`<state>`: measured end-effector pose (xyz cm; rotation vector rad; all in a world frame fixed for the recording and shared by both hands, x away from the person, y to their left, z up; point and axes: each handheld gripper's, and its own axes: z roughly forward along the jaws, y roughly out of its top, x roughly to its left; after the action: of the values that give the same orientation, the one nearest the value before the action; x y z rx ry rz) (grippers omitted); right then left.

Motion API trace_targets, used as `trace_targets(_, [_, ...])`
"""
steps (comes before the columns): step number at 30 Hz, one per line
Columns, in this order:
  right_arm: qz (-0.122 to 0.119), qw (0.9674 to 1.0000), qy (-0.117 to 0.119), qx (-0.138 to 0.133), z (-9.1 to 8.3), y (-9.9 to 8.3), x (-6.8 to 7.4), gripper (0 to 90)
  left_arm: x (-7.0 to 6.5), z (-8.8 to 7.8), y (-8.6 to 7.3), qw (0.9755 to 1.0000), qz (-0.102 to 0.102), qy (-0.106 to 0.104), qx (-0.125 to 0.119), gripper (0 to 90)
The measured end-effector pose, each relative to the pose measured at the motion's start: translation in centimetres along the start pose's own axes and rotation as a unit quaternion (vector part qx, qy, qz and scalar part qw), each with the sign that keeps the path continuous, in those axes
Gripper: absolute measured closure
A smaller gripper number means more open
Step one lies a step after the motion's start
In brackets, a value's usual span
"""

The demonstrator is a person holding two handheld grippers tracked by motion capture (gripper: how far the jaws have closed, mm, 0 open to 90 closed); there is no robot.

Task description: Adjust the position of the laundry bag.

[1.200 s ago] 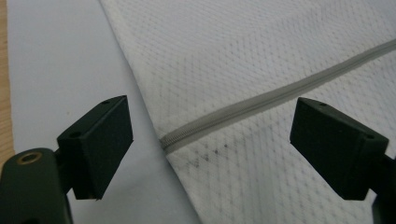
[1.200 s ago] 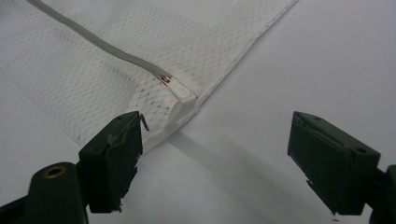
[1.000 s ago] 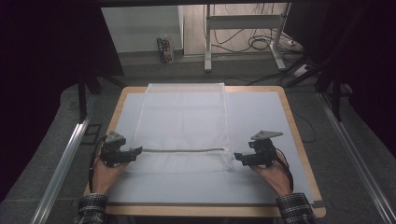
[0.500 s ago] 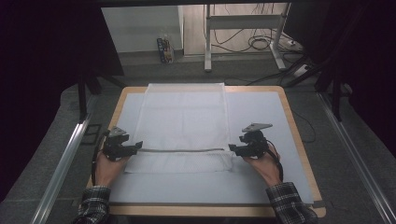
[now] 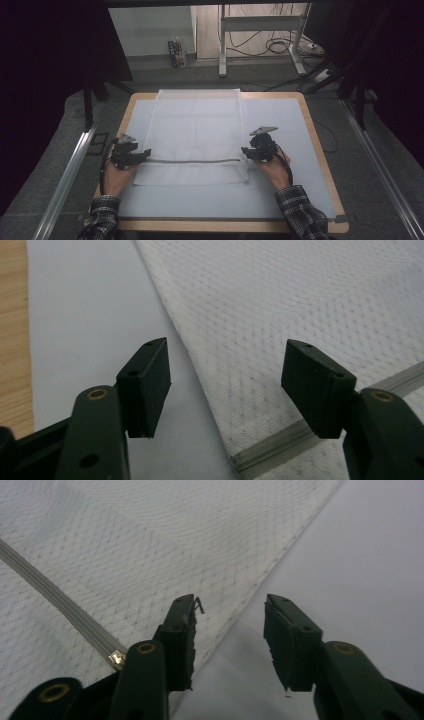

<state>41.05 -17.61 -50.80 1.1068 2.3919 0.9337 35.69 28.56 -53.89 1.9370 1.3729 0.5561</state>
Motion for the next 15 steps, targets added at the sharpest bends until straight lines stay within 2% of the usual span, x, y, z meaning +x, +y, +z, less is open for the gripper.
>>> trace_targets(4, [0.000, 1.0000, 0.003, 0.002, 0.5, 0.0, -0.2, 59.5, 0.3, 0.1, 0.1, 0.9999, -0.011, -0.005, -0.005, 39.8])
trace_targets(7, [0.001, 1.0000, 0.009, 0.004, 0.8, -0.1, -0.2, 60.0, 0.5, 0.4, 0.1, 0.9999, -0.011, -0.006, -0.001, 42.5])
trace_targets(11, [-0.003, 0.9998, 0.014, 0.014, 1.3, -0.2, 0.0, 58.2, 0.3, 1.0, 0.1, 0.9999, -0.001, -0.005, 0.012, 45.1])
trace_targets(13, [-0.011, 0.9998, 0.011, 0.016, 1.6, -0.3, 0.0, 58.3, 0.2, 1.3, 0.1, 0.9994, 0.010, 0.005, 0.032, 46.9])
trace_targets(15, [-0.012, 0.9997, 0.012, 0.018, 1.6, -0.3, 0.0, 59.5, 0.3, 1.3, 0.1, 0.9995, -0.002, -0.004, 0.032, 49.7])
